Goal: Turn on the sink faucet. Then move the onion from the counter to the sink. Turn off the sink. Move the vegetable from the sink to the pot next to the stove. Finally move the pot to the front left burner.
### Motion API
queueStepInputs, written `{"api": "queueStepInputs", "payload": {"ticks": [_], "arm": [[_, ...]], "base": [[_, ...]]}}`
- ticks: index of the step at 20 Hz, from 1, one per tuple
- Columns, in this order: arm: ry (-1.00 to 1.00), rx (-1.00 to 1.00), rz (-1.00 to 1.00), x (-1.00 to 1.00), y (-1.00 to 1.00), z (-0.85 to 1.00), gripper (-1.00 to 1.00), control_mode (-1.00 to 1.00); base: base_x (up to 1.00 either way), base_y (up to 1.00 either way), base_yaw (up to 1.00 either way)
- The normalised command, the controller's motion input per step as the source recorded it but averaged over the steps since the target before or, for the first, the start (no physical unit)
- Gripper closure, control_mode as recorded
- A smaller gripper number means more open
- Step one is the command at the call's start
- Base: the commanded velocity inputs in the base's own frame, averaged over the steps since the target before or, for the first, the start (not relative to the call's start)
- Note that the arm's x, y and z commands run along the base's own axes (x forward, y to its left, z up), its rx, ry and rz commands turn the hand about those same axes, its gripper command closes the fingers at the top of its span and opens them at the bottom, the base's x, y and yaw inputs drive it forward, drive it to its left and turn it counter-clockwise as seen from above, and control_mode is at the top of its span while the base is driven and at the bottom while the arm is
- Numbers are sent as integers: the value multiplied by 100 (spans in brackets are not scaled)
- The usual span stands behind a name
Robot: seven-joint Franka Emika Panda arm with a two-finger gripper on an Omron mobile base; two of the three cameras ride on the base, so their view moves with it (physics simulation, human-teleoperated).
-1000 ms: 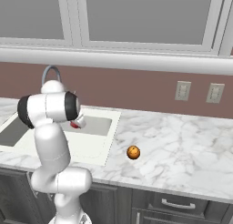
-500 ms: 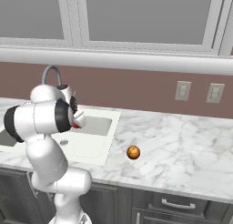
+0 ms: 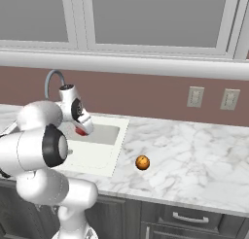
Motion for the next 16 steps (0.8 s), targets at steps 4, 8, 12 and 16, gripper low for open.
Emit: {"api": "queueStepInputs", "payload": {"ticks": [4, 8, 12, 16], "arm": [[0, 0, 2, -51, -29, 37, 100, -100], [0, 0, 5, -54, -27, 28, 100, -100], [0, 0, 5, -54, -24, 30, 100, -100], [0, 0, 3, -57, -20, 33, 100, -100]], "base": [[0, 0, 0], [0, 0, 0], [0, 0, 0], [0, 0, 0]]}}
